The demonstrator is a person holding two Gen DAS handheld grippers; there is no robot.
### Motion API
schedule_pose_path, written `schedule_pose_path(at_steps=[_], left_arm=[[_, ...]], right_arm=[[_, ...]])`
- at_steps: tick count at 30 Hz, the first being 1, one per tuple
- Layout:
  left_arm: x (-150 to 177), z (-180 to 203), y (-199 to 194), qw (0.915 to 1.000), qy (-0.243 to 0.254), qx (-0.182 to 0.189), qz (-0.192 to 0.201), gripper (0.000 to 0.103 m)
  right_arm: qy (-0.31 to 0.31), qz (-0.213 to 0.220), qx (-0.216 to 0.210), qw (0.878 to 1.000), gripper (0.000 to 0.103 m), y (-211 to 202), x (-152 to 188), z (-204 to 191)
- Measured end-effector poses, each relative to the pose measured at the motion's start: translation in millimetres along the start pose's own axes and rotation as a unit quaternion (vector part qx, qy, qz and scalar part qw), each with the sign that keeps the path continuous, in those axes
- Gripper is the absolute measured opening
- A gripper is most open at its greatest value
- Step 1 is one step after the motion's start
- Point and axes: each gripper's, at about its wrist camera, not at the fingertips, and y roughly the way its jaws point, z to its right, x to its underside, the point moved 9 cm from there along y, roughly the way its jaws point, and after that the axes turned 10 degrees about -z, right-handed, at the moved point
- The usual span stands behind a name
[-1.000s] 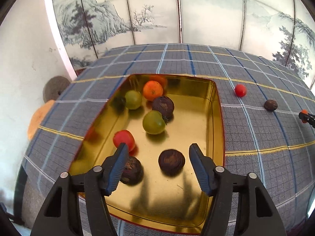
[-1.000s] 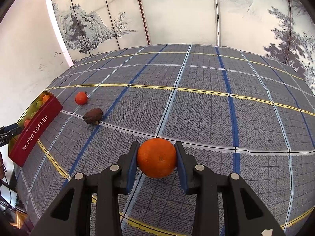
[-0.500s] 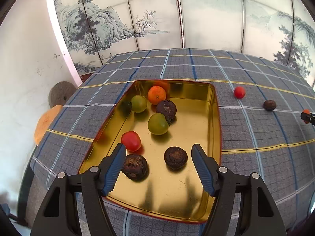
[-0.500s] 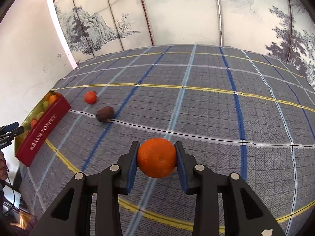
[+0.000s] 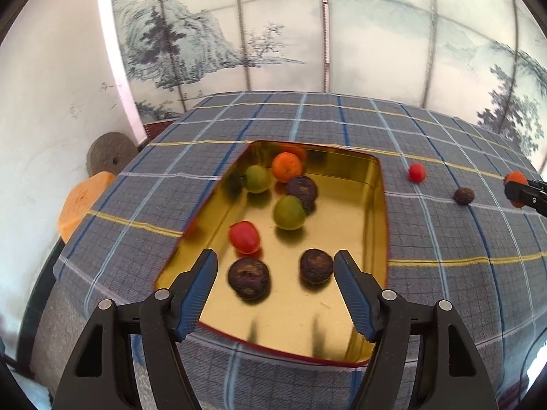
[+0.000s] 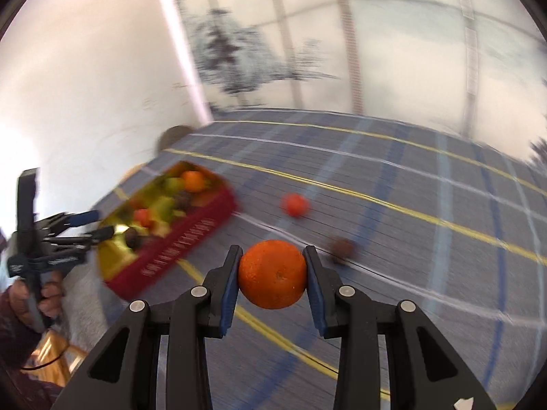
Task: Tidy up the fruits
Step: 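Carry the orange over the tin and open the right gripper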
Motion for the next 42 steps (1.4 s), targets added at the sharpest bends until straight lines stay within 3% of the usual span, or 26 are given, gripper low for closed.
schedule_pose_path(at_steps=[5,10,22,42], left_arm=[[2.1,-16.7,-1.1,0.9998,-0.014,-0.012,-0.001,0.073],[5.5,-27.9,-3.7,0.9994,-0.012,-0.033,0.001,0.074],[12.1,-34.9,0.9,0.9991,-0.006,-0.041,-0.002,0.076],[19.9,-33.6,7.2,0.9993,-0.005,-0.037,-0.008,0.078]], right_arm=[[-0.061,-0.017,-0.049,0.997,0.034,43.9,-31.8,-66.2],[-0.085,-0.046,-0.057,0.994,0.034,90.6,-46.9,-94.4],[-0.082,-0.086,-0.047,0.992,0.034,143.8,-60.1,-100.1],[-0.067,-0.077,-0.048,0.994,0.036,150.7,-71.1,-99.0]])
